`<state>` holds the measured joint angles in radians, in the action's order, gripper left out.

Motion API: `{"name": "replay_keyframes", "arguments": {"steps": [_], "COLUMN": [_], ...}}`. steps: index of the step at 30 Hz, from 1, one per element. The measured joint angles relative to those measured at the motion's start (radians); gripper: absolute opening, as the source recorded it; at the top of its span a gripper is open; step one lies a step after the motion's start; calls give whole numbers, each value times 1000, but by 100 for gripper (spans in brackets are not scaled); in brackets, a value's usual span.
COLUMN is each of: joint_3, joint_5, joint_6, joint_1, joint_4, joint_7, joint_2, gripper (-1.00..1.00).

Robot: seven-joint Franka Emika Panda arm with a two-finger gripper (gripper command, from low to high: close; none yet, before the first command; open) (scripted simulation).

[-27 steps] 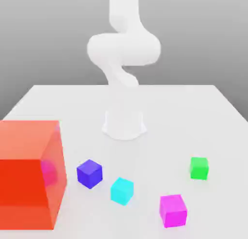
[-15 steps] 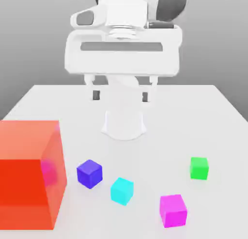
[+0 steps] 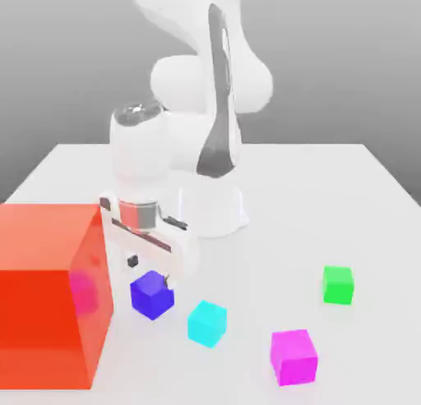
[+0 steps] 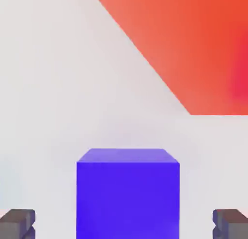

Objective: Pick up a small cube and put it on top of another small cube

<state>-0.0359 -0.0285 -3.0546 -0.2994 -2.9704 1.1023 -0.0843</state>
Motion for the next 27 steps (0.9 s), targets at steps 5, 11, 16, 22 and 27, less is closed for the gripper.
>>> {"name": "replay_keyframes", "arguments": {"steps": [5, 11, 16, 22, 27], "joint_3": [33, 32, 20, 80, 191], "joint_5": [-11, -4, 30, 8, -45], "joint_6": [-89, -76, 64, 202, 271], "joint_1": [-30, -31, -28, 73, 275], "joint_4": [17, 15, -13, -14, 24], "joint_7": [-8, -3, 22, -23, -117], "joint_2": [-106, -90, 78, 219, 253], "gripper": [-100, -100, -100, -100, -100]}}
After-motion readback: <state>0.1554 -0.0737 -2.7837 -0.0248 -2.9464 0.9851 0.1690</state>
